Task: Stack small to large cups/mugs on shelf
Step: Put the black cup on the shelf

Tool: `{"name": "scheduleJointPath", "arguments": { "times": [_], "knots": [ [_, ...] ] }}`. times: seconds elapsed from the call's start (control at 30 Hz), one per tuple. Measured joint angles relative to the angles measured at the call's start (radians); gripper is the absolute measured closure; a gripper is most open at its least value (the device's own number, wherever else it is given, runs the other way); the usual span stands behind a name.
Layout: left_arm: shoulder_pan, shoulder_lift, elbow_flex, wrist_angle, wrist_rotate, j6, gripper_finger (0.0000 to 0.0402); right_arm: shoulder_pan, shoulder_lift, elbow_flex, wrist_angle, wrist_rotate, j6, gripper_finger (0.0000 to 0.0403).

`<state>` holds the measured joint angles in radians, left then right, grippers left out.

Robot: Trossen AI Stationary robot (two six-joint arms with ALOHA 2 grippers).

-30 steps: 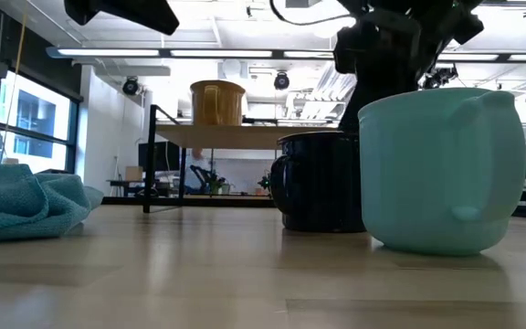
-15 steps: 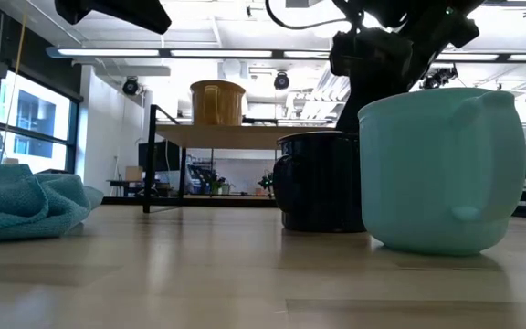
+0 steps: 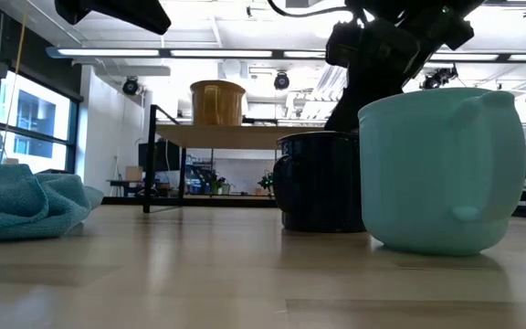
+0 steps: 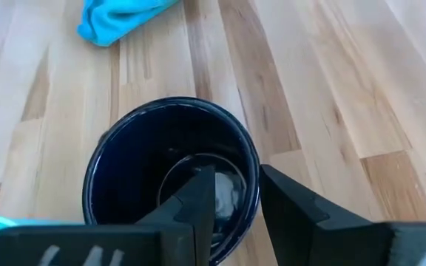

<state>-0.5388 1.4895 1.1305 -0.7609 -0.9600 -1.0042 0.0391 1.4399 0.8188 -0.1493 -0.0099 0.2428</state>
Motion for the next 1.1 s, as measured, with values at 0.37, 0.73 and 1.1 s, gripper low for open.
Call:
{"name": "scheduleJointPath", "arguments": {
  "times": [0.37, 0.73, 1.1],
  "knots": [
    [0.0, 0.0, 0.0, -0.001, -0.001, 0.0, 0.0364, -0.018, 0.0, 0.0, 0.0, 0.034, 0.01, 0.0307],
    [0.0, 0.0, 0.0, 0.0, -0.001, 0.0, 0.0364, -0.029, 0.0, 0.0, 0.005, 0.013, 0.01, 0.0307],
    [0.0, 0.0, 0.0, 0.0, -0.001, 0.0, 0.0364, -0.029, 0.0, 0.0, 0.02, -0.021, 0.01, 0.0307]
  ]
}}
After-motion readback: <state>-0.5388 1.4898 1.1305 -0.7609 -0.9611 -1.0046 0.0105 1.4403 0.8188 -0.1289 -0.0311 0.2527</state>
